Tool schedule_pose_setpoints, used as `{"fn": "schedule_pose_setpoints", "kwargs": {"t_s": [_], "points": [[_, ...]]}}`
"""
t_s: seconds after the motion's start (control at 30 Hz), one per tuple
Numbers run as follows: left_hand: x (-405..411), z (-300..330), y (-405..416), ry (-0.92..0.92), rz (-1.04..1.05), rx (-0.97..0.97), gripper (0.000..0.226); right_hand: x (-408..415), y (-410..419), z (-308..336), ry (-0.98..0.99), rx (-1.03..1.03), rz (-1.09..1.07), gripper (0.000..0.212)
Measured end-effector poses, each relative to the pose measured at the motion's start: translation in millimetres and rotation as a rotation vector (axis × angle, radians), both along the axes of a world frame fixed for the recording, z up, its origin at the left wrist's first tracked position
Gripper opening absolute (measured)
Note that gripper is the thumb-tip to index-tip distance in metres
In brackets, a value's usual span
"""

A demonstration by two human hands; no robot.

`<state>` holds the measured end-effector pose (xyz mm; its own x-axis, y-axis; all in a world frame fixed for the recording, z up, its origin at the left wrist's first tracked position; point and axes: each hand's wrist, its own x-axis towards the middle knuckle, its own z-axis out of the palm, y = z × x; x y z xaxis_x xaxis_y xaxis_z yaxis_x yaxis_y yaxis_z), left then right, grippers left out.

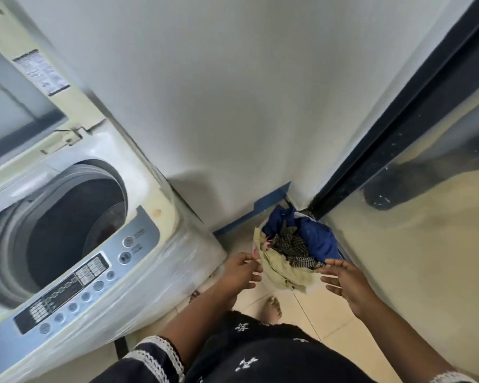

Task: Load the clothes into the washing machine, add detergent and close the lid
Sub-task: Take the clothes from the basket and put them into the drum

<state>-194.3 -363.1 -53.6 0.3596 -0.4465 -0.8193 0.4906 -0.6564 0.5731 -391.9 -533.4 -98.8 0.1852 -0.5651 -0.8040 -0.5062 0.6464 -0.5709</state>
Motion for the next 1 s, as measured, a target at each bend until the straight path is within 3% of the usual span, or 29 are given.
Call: {"fn": "schedule_pose_setpoints", "kwargs": {"t_s": [0.33,0.53,0.67,0.77,1.0], "points": [[3,-24,-50,-0.071,-0.19,0.077,0.018,-1,-38,-36,0.076,0.02,0.1,0.013],[13,-79,-66,-0.077,-0.329,0.166,0.024,25,-44,-90,0.14,0.035,0.197,0.019],[21,-141,-84,-0.106,-0.42,0.15,0.026,50,-46,-162,0.219,-0.031,0.385,0.02],[27,-197,-101,-0.123,-0.459,0.135,0.037,70,-47,-218,0.29,-0.101,0.562,0.034],[36,-294,-121,-0.172,-0.408,0.109,0.037,110,-48,-322,0.443,-0.18,0.965,0.064]]}}
